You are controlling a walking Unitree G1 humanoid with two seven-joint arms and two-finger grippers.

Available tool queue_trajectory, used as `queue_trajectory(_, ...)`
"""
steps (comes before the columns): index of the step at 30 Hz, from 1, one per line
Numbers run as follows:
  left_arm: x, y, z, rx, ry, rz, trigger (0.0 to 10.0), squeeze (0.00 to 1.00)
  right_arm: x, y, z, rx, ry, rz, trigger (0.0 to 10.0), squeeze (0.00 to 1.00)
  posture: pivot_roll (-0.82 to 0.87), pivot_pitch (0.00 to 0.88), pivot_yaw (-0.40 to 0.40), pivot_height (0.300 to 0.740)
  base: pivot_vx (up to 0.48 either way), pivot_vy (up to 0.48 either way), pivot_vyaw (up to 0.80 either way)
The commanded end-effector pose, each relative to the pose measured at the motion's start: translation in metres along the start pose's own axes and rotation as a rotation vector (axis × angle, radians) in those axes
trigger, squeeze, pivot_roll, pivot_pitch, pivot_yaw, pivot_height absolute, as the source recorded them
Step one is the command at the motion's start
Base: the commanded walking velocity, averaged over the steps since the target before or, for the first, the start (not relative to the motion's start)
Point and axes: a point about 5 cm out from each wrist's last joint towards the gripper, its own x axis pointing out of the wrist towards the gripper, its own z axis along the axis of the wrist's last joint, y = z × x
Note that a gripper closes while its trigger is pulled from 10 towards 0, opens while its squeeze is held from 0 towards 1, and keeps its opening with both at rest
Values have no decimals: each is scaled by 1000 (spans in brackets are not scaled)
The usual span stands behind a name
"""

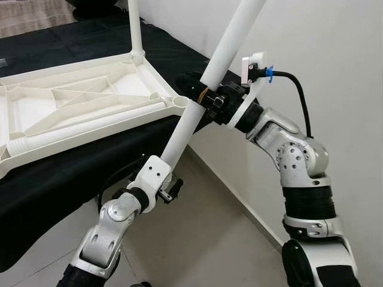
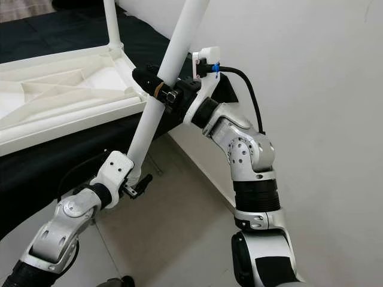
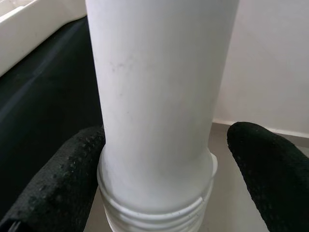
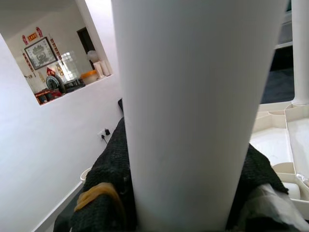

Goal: Building children table

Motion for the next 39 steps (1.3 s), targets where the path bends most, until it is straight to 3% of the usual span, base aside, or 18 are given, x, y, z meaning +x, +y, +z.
queue_trajectory(1, 2, -5, -7, 27, 29, -39, 10000, 0, 3, 6, 11, -21, -34, 28, 0, 0, 72, 166, -109, 740, 0, 0, 0)
queue_trajectory(20, 5, 4, -11, 56, 39, -5, 10000, 0, 4, 8, 14, -21, -37, 41, 0, 0, 67, 167, -110, 740, 0, 0, 0)
queue_trajectory(21, 5, 4, -11, 54, 36, -2, 8941, 0, 4, 9, 14, -22, -37, 42, 0, 0, 68, 168, -108, 740, 0, 0, 0)
queue_trajectory(23, 6, 5, -11, 54, 33, 1, 8941, 0, 4, 9, 15, -24, -36, 43, 0, 0, 68, 168, -108, 740, 0, 0, 0)
queue_trajectory(24, 6, 6, -10, 55, 23, 10, 0, 0, 4, 9, 14, -25, -33, 45, 0, 0, 66, 166, -108, 740, 0, 0, 0)
queue_trajectory(39, 4, 18, 1, 84, -54, 97, 0, 0, 2, 9, 10, -16, -26, 41, 0, 0, 66, 166, -107, 740, 0, 0, 0)
